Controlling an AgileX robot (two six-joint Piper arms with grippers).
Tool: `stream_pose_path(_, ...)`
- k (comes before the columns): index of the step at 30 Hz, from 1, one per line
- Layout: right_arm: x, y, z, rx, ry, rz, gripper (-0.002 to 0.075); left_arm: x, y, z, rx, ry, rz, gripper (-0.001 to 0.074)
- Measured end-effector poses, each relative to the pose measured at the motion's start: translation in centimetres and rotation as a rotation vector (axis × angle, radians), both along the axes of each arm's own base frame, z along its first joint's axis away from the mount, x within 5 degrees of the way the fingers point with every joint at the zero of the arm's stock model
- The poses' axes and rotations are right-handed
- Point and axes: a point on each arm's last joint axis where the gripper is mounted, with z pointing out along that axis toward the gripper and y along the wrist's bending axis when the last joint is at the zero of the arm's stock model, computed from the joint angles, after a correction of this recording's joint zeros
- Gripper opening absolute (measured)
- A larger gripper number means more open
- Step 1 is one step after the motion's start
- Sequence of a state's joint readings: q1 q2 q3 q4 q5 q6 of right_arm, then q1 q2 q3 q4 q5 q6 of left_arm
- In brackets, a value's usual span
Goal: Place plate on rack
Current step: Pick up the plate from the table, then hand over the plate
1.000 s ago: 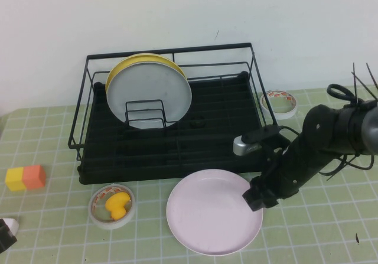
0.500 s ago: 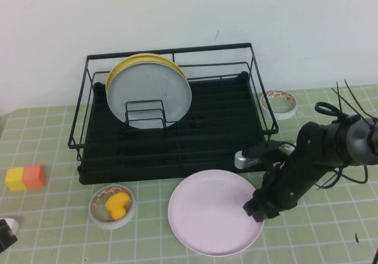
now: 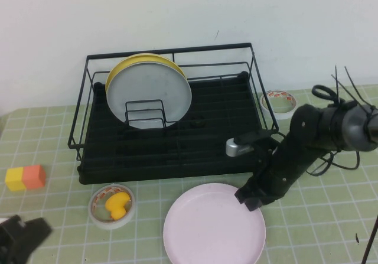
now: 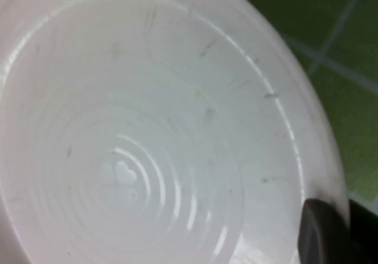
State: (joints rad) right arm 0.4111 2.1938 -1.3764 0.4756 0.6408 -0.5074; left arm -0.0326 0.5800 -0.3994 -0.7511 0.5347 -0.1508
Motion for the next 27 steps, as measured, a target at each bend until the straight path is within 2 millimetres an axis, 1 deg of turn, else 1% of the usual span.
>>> stream_pose_path(3,-0.4,0.6,1.8,0.016,-0.015,0.054,0.0009,-0.2,-0.9,0.5,-0.076,-0.026,-0.088,0.0011)
stream_pose_path(5,-0.9,1.1,3.7,0.035,-0.046,0.088,0.0009,-0.4,-1.4,0.9,-0.118,-0.054,-0.141,0.007)
stream_pose_path(6,-1.1,1.3,4.8,0.051,-0.067,0.105,0.0009,-0.5,-1.7,1.1,-0.136,-0.071,-0.165,0.0124)
stream_pose_path(8,-1.5,1.8,7.0,0.09,-0.109,0.128,0.0009,-0.5,-1.9,1.4,-0.163,-0.099,-0.195,0.0256)
stream_pose_path(10,-2.1,2.2,9.3,0.14,-0.156,0.148,0.0009,-0.5,-2.0,1.6,-0.164,-0.121,-0.21,0.0419)
stream_pose_path(12,-2.7,2.6,12.0,0.207,-0.21,0.166,0.0009,-0.5,-2.1,1.6,-0.143,-0.14,-0.223,0.0535)
stream_pose_path(14,-3.4,2.6,14.6,0.275,-0.267,0.18,0.0009,-0.3,-2.1,1.5,-0.128,-0.141,-0.231,0.0603)
stream_pose_path(16,-4.0,2.7,16.7,0.332,-0.315,0.198,0.0009,0.0,-2.1,1.3,-0.123,-0.13,-0.237,0.0627)
stream_pose_path(18,-4.7,2.7,18.7,0.39,-0.364,0.219,0.0009,0.3,-2.1,1.1,-0.116,-0.119,-0.241,0.0634)
stream_pose_path(20,-5.3,2.8,20.0,0.437,-0.395,0.235,0.0009,0.6,-2.1,1.0,-0.102,-0.116,-0.246,0.0637)
stream_pose_path(22,-5.8,3.2,20.7,0.471,-0.413,0.26,0.0009,1.0,-2.2,0.8,-0.084,-0.121,-0.261,0.0638)
stream_pose_path(24,-6.4,4.0,20.9,0.488,-0.42,0.309,0.0009,1.5,-2.3,0.7,-0.076,-0.134,-0.276,0.0624)
stream_pose_path(26,-7.1,4.8,20.8,0.491,-0.428,0.373,0.0009,1.9,-2.3,0.6,-0.059,-0.16,-0.295,0.0578)
stream_pose_path(27,-7.4,5.2,20.8,0.497,-0.432,0.402,0.0009,2.1,-2.3,0.6,-0.045,-0.178,-0.303,0.0527)
